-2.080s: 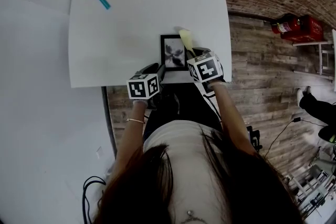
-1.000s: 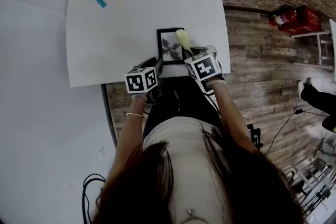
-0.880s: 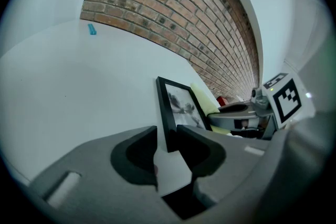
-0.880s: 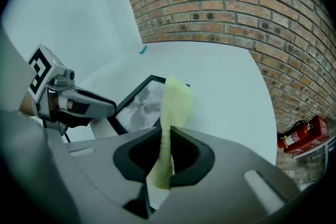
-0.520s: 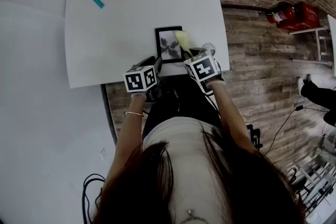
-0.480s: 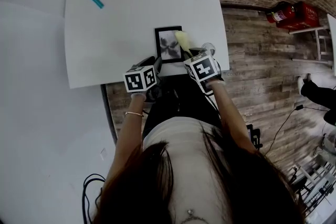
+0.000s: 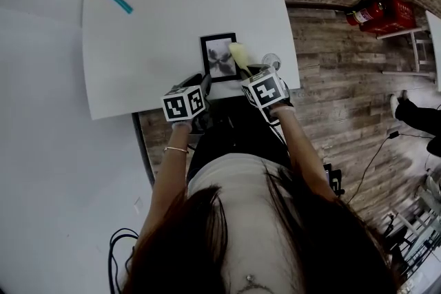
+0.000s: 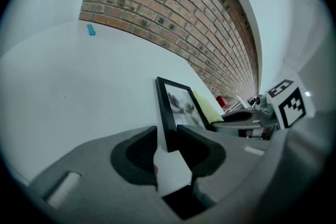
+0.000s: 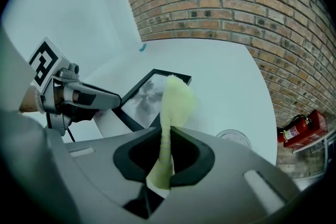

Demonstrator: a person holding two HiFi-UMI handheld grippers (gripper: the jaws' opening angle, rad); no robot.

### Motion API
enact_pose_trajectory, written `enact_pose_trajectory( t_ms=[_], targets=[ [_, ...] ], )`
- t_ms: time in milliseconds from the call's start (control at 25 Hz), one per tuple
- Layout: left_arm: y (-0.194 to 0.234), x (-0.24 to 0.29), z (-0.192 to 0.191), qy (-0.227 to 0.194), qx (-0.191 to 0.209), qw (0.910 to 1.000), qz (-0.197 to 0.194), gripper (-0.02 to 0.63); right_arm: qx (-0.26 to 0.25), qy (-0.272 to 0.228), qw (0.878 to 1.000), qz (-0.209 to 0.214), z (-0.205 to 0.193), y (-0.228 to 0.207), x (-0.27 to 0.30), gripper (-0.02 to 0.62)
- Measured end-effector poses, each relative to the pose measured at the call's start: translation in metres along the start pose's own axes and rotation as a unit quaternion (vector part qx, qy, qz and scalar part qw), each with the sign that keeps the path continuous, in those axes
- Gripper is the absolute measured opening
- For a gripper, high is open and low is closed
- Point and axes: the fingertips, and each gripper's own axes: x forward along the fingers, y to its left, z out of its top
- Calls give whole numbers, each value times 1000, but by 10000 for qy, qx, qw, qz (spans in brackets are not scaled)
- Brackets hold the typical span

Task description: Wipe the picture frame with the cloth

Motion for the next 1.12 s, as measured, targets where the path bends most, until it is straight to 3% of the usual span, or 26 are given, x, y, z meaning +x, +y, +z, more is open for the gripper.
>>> enact_pose_trajectory(
  t_ms=[1120],
  targets=[
    [-2,-1,1,-27,-9,10000,-4,118,22,102,9999,10,-25,15,-9,40]
  ],
)
